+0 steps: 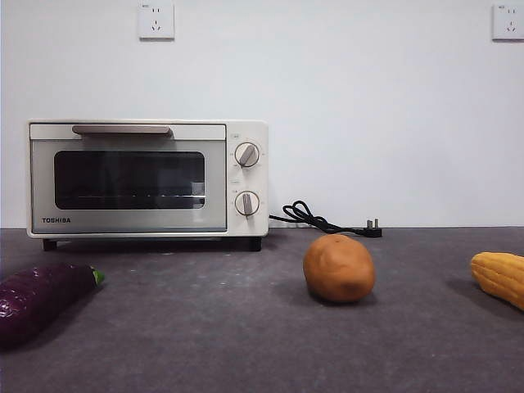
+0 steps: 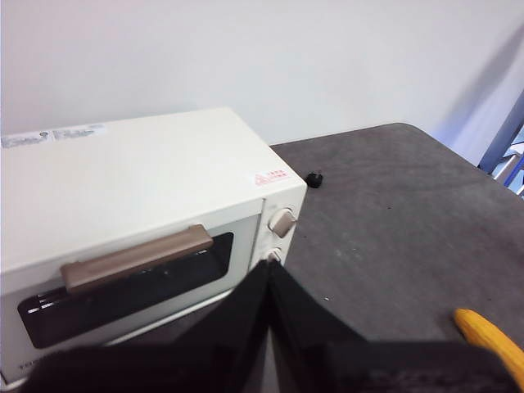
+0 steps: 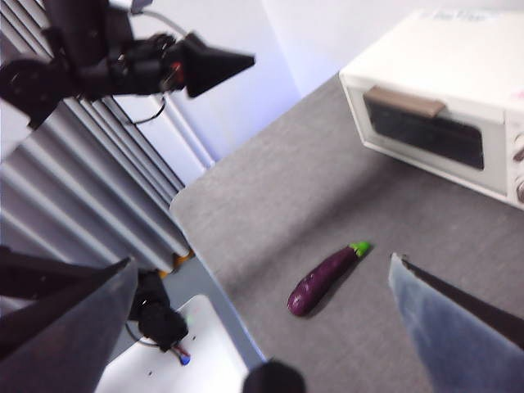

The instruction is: Take the eggplant from the table,put the eggplant in the oven

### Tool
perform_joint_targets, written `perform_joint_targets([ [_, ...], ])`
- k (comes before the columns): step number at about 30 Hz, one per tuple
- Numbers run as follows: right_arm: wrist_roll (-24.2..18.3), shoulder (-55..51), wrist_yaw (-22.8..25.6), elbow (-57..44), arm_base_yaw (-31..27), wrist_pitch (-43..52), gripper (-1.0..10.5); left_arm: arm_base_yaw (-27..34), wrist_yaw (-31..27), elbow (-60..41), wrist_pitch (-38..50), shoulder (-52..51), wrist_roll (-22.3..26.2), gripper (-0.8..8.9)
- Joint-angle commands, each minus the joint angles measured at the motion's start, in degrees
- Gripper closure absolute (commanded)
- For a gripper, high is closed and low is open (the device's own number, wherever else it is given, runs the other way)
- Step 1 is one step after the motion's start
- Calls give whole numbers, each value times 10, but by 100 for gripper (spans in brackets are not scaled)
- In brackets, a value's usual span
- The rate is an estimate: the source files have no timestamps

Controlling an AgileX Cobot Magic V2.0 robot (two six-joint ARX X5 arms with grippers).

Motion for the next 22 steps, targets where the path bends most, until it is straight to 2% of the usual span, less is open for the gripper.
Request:
perform_joint_targets([
  [1,-4,0,-2,2,1,-6,340,-1,0,2,33,24,8,819],
  [11,-4,0,-2,2,1,-23,343,-1,0,25,109,176,8,819],
  [16,-4,0,-1,2,1,-24,344,-1,-19,72,110,268,33,819],
  [22,-6,0,3,2,1,-23,344,-1,-30,136,108,354,33,819],
])
